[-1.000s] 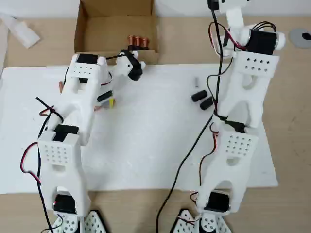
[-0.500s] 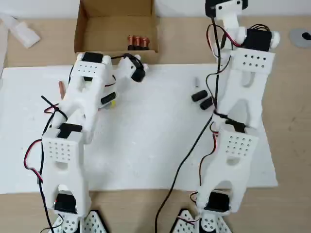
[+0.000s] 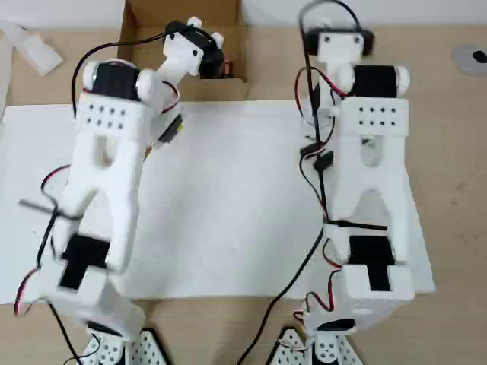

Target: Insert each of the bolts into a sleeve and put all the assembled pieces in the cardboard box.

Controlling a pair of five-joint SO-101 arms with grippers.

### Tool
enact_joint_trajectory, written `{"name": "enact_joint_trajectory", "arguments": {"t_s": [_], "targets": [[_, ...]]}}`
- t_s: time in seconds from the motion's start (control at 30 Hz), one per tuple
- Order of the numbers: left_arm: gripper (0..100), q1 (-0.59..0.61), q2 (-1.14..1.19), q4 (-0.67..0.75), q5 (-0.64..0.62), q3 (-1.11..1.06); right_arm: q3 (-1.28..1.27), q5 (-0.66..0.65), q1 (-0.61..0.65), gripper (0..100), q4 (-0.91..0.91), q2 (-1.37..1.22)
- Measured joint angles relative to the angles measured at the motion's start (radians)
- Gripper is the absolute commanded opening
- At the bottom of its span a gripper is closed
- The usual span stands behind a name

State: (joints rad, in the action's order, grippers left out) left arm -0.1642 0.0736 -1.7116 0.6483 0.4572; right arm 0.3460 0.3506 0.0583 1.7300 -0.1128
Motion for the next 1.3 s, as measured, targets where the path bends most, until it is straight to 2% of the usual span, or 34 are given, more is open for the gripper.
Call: {"name": "enact_joint_trajectory", "arguments": {"t_s": [0.1, 0.23, 0.47, 0.63, 0.97, 1.3], "targets": [[1, -0.057, -0.161, -0.002, -0.037, -0.132, -0.089, 0.087, 0.0, 38.3, -0.081, 0.002], [1, -0.114, -0.399, 0.057, -0.107, -0.344, -0.167, 0.107, 0.003, 38.3, -0.196, 0.002], [1, -0.126, -0.844, 0.229, -0.187, -0.727, -0.285, 0.114, 0.008, 38.3, -0.4, 0.002], [1, -0.126, -1.062, 0.269, -0.187, -0.947, -0.39, 0.121, 0.008, 38.3, -0.522, 0.002], [1, -0.126, -1.195, 0.269, -0.216, -1.057, -0.572, 0.241, 0.008, 38.3, -0.74, 0.002], [1, -0.126, -1.198, 0.269, -0.224, -1.086, -0.695, 0.272, 0.008, 38.2, -0.95, 0.002]]}}
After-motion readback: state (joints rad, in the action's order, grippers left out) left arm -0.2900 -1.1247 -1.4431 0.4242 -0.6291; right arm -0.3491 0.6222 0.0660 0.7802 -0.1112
